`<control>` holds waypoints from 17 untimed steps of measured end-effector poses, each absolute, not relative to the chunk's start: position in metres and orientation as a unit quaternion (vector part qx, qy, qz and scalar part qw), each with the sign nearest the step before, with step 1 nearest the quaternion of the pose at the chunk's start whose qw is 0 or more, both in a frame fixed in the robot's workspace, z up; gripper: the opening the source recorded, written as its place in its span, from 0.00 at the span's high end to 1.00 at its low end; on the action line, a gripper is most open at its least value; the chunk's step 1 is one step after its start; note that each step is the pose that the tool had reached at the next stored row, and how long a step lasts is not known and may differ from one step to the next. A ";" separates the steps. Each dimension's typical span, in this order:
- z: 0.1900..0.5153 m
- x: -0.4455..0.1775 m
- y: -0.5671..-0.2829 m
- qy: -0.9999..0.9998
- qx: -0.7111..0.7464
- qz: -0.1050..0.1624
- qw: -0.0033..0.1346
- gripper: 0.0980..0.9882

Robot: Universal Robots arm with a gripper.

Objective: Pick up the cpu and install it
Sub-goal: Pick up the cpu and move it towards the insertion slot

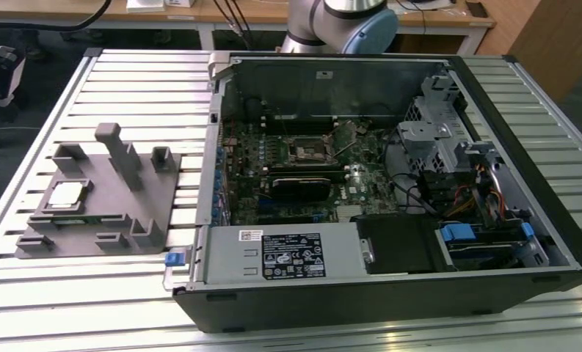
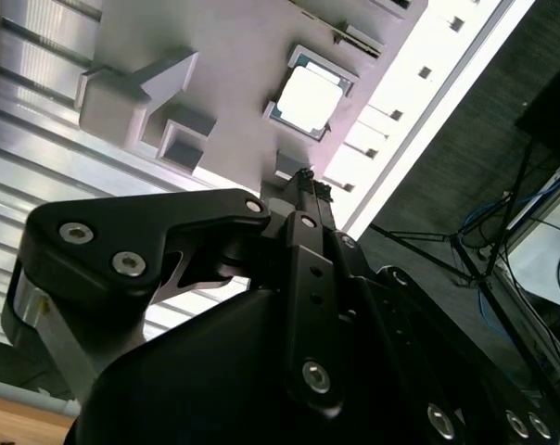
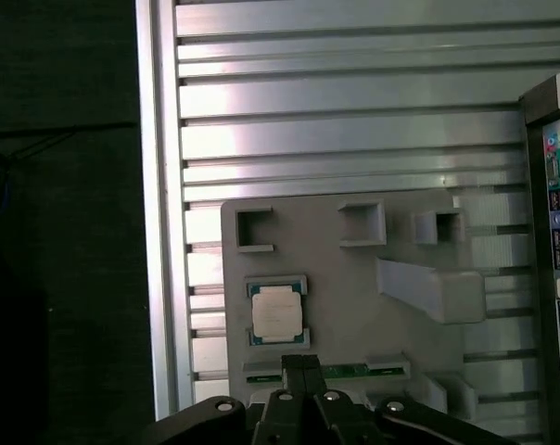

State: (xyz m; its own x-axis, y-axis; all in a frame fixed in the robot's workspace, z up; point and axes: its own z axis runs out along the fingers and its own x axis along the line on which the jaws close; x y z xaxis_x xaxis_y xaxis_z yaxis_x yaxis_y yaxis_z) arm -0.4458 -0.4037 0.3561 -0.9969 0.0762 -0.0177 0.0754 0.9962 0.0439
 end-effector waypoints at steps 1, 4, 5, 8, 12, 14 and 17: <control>0.355 -0.446 -0.405 0.999 0.038 0.022 0.010 0.99; 0.354 -0.446 -0.405 0.999 0.038 0.021 0.010 0.99; 0.353 -0.446 -0.406 0.999 0.038 0.022 0.010 0.99; 0.351 -0.446 -0.407 0.999 0.038 0.022 0.010 0.99; 0.348 -0.446 -0.409 0.999 0.038 0.021 0.010 0.99; 0.347 -0.446 -0.409 0.999 0.038 0.022 0.010 0.99; 0.344 -0.446 -0.410 0.999 0.038 0.022 0.010 0.99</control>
State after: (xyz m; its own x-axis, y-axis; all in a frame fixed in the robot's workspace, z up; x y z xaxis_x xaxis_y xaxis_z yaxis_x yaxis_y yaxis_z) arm -0.4458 -0.4102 0.3442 -0.9969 0.0762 -0.0178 0.0753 0.9962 0.0437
